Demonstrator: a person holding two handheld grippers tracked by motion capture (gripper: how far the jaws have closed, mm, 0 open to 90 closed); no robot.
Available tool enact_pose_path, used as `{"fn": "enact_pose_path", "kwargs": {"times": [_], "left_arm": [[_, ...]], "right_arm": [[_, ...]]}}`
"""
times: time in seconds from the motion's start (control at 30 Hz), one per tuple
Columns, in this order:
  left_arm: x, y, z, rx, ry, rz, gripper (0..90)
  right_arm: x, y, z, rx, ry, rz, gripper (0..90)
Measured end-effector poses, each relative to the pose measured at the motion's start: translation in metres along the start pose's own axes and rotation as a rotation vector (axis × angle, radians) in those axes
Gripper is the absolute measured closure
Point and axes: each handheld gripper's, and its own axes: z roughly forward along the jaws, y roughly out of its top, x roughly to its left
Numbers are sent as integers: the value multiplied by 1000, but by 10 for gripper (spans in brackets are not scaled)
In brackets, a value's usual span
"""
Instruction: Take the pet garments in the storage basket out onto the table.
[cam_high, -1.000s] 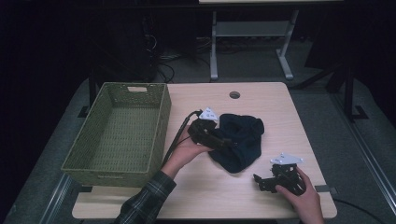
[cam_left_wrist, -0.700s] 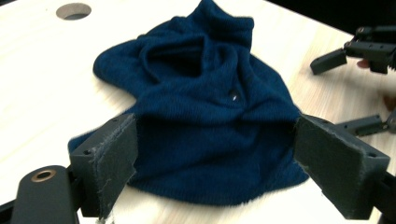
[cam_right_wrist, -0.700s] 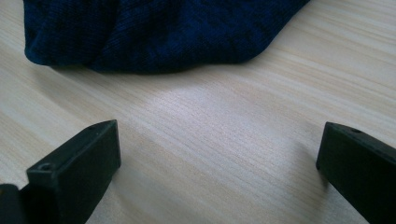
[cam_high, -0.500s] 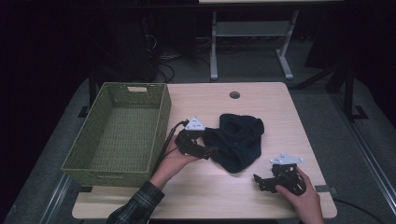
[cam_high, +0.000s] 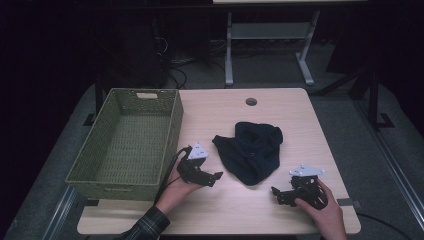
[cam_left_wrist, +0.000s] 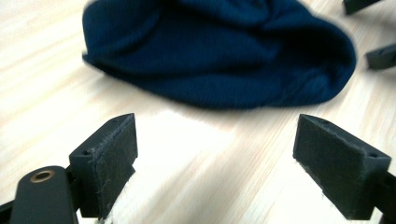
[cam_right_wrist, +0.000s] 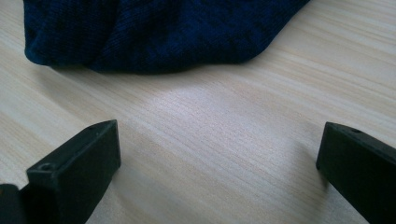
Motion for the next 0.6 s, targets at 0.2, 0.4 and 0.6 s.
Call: {"fn": "enact_pose_path", "kwargs": {"times": [0.2, 0.4, 0.6], "left_arm": [[-7, -13, 12, 53, 24, 2, 129], [-12, -18, 22, 94, 45, 33, 128], [-14, -21, 23, 74, 44, 35, 127]], "right_arm": [[0, 0, 0, -1, 0, -3, 0], [0, 0, 0, 1, 0, -4, 0], [0, 0, 0, 0, 0, -6, 0]]}}
